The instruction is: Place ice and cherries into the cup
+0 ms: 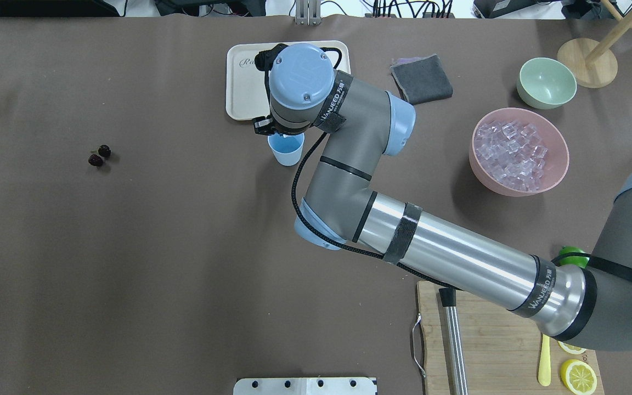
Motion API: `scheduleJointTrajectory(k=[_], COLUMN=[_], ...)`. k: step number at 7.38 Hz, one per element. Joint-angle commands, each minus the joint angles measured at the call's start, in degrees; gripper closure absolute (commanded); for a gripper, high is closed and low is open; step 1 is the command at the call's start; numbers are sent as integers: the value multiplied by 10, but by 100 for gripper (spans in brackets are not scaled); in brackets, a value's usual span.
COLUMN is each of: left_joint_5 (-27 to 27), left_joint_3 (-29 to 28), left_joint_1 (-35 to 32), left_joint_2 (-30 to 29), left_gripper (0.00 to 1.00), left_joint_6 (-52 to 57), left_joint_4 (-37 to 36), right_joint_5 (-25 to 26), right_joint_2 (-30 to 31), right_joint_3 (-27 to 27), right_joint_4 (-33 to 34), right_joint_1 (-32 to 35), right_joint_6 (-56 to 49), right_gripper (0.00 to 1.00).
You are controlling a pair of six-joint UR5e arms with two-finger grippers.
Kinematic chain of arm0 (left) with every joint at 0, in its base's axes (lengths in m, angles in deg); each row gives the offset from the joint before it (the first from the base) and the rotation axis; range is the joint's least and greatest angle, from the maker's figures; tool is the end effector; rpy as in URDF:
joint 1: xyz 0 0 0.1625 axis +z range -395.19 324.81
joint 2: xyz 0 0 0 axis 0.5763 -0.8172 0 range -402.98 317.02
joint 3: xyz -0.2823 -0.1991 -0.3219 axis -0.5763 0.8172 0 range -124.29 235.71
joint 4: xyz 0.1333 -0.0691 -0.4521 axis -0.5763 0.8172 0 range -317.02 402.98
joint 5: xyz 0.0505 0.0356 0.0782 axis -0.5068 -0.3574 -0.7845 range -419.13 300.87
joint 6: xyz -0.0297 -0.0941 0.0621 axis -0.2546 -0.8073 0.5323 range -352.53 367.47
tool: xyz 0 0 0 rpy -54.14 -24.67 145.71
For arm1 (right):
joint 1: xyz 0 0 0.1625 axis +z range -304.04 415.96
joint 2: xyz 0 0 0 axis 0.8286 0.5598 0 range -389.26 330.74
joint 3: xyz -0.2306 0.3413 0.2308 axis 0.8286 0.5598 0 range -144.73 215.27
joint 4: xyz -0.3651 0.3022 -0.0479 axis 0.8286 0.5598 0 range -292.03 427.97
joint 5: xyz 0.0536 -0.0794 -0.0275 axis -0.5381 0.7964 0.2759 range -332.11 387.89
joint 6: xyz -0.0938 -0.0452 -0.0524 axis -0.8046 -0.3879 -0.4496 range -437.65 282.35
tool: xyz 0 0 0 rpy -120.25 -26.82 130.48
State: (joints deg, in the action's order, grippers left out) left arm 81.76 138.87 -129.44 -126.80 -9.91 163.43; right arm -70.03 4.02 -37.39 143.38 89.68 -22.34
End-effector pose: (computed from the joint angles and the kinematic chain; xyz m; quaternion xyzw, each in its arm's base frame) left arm -0.0806 -0.5073 0.7753 0.0874 0.4376 -0.1035 0.8889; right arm -0.6835 -0.5973 0.1188 0.2036 -0.4090 -0.0388 0.8887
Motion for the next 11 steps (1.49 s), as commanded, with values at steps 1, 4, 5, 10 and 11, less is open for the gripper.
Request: scheduleJointTrajectory(k=[1, 4, 5, 10, 11], left_joint_5=[0, 0, 0, 1, 1], left_joint_3=[0, 0, 2, 3, 3], left_joint_1=[-1, 0, -1, 0, 0], left_joint_2=[1, 1, 1, 7, 8], left_gripper=[2, 2, 2, 2, 2], left_joint_6=[1, 1, -1, -4, -4], left_joint_4=[0, 0, 3, 13, 14], right_joint_5=[2, -17, -74, -174, -174], right_joint_2=[6, 164, 204, 492, 508], right_joint_3=[-1, -156, -222, -297, -299], right_joint_4=[-4, 26, 82, -62, -58], right_joint_1=[-2, 40, 82, 179, 178], right_joint_6=[-2, -98, -154, -310, -311], right_gripper=[1, 1, 1, 1, 1])
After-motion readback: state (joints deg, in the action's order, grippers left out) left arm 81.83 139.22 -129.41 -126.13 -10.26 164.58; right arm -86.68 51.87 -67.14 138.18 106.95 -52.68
